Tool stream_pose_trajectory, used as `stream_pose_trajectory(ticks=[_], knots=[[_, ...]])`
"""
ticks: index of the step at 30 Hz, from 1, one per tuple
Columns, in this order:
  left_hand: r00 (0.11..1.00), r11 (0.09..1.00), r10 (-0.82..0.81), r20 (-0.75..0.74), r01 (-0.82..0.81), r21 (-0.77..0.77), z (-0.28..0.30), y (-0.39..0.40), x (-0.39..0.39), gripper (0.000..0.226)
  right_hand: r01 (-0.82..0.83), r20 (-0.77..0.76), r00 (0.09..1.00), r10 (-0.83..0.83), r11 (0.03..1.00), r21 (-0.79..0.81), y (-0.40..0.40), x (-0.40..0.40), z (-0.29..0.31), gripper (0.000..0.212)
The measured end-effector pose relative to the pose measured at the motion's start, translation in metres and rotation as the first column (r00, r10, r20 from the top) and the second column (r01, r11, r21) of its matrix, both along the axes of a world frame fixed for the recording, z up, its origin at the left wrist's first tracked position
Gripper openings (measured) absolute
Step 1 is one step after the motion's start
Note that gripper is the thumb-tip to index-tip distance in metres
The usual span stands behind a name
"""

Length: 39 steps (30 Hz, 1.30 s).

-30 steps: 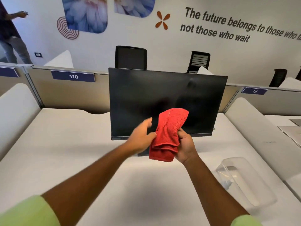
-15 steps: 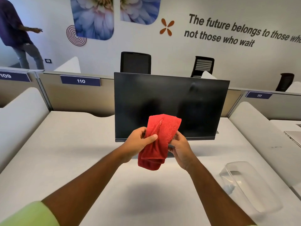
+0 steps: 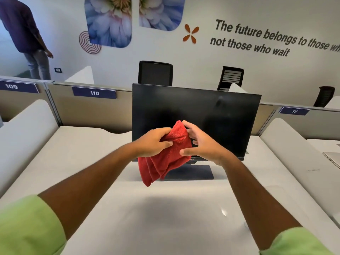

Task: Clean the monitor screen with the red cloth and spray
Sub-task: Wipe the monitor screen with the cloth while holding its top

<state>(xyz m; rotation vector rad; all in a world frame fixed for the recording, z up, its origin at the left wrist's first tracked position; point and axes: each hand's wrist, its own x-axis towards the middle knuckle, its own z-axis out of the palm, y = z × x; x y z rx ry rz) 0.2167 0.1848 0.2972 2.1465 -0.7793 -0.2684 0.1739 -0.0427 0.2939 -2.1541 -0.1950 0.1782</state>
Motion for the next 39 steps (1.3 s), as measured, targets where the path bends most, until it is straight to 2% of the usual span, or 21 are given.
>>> stream_pose_trajectory(ticks=[4, 6, 9, 11, 12, 14, 16, 17, 19, 21, 22, 24, 26, 27, 29, 31, 33, 34, 36, 39], knots=[[0.998, 0.998, -0.053, -0.039, 0.054, 0.034, 0.012, 0.011, 0.01, 0.015, 0.004, -0.096, 0.995, 0.012, 0.987, 0.162, -0.002, 0.008, 0.002, 0.066], [0.998, 0.998, 0.05, -0.042, -0.051, -0.024, 0.005, 0.018, 0.014, 0.017, 0.016, -0.099, 0.995, 0.012, 0.961, 0.276, -0.006, 0.009, -0.001, 0.053], [0.952, 0.943, 0.307, 0.022, -0.301, -0.146, -0.023, 0.024, 0.01, 0.042, 0.091, -0.099, 0.994, -0.055, 0.91, 0.404, -0.007, 0.008, -0.01, 0.048], [0.925, 0.902, 0.374, 0.064, -0.347, -0.256, -0.044, 0.024, 0.0, 0.057, 0.137, -0.121, 0.989, -0.09, 0.869, 0.476, -0.004, 0.006, -0.016, 0.047], [0.94, 0.905, 0.336, 0.055, -0.306, -0.296, -0.053, 0.024, -0.005, 0.062, 0.154, -0.135, 0.986, -0.098, 0.84, 0.52, -0.003, 0.005, -0.018, 0.043], [0.988, 0.935, 0.15, -0.039, -0.155, -0.318, -0.067, 0.02, -0.014, 0.076, 0.192, -0.164, 0.98, -0.115, 0.774, 0.603, 0.002, 0.003, -0.021, 0.038], [0.985, 0.964, -0.01, -0.17, -0.036, -0.263, -0.075, 0.013, -0.023, 0.087, 0.237, -0.182, 0.971, -0.156, 0.738, 0.631, 0.006, 0.003, -0.021, 0.043], [0.98, 0.975, -0.031, -0.195, -0.013, -0.224, -0.079, 0.01, -0.025, 0.085, 0.259, -0.187, 0.966, -0.181, 0.734, 0.628, 0.008, 0.002, -0.02, 0.044], [0.987, 0.984, 0.026, -0.158, -0.053, -0.169, -0.084, 0.007, -0.023, 0.064, 0.309, -0.18, 0.951, -0.251, 0.758, 0.575, 0.01, 0.002, -0.019, 0.043], [0.99, 0.98, 0.09, -0.104, -0.107, -0.167, -0.083, 0.007, -0.018, 0.035, 0.397, -0.156, 0.917, -0.367, 0.803, 0.444, 0.008, 0.002, -0.018, 0.045], [0.99, 0.977, 0.104, -0.095, -0.12, -0.179, -0.082, 0.009, -0.015, 0.025, 0.443, -0.139, 0.895, -0.423, 0.816, 0.372, 0.007, 0.001, -0.017, 0.051], [0.988, 0.973, 0.102, -0.117, -0.123, -0.198, -0.079, 0.013, -0.011, 0.015, 0.48, -0.086, 0.876, -0.475, 0.836, 0.266, 0.002, -0.002, -0.017, 0.076], [0.985, 0.973, 0.09, -0.15, -0.119, -0.197, -0.074, 0.016, -0.01, 0.012, 0.366, -0.034, 0.929, -0.369, 0.9, 0.237, -0.005, -0.004, -0.016, 0.1], [0.983, 0.973, 0.082, -0.164, -0.115, -0.2, -0.072, 0.017, -0.01, 0.012, 0.269, -0.022, 0.962, -0.27, 0.939, 0.213, -0.008, -0.005, -0.016, 0.105], [0.983, 0.976, 0.063, -0.174, -0.097, -0.195, -0.068, 0.019, -0.009, 0.016, 0.123, -0.021, 0.992, -0.122, 0.991, 0.044, -0.009, -0.003, -0.02, 0.098], [0.989, 0.986, 0.05, -0.142, -0.072, -0.153, -0.067, 0.02, -0.007, 0.016, 0.127, 0.018, 0.992, -0.126, 0.975, -0.18, -0.007, -0.001, -0.026, 0.069], [0.99, 0.988, 0.073, -0.119, -0.088, -0.13, -0.066, 0.022, -0.005, 0.012, 0.175, 0.095, 0.983, -0.157, 0.954, -0.242, -0.008, 0.0, -0.032, 0.04], [0.988, 0.984, 0.101, -0.117, -0.116, -0.137, -0.065, 0.023, -0.003, 0.012, 0.184, 0.1, 0.981, -0.167, 0.963, -0.195, -0.01, -0.001, -0.034, 0.036], [0.976, 0.964, 0.159, -0.145, -0.186, -0.192, -0.063, 0.026, 0.002, 0.012, 0.156, 0.014, 0.988, -0.157, 0.987, 0.026, -0.017, -0.003, -0.037, 0.04], [0.948, 0.913, 0.212, -0.238, -0.279, -0.297, -0.06, 0.025, 0.011, 0.017, 0.119, -0.14, 0.987, -0.073, 0.927, 0.356, -0.021, -0.008, -0.042, 0.05]])
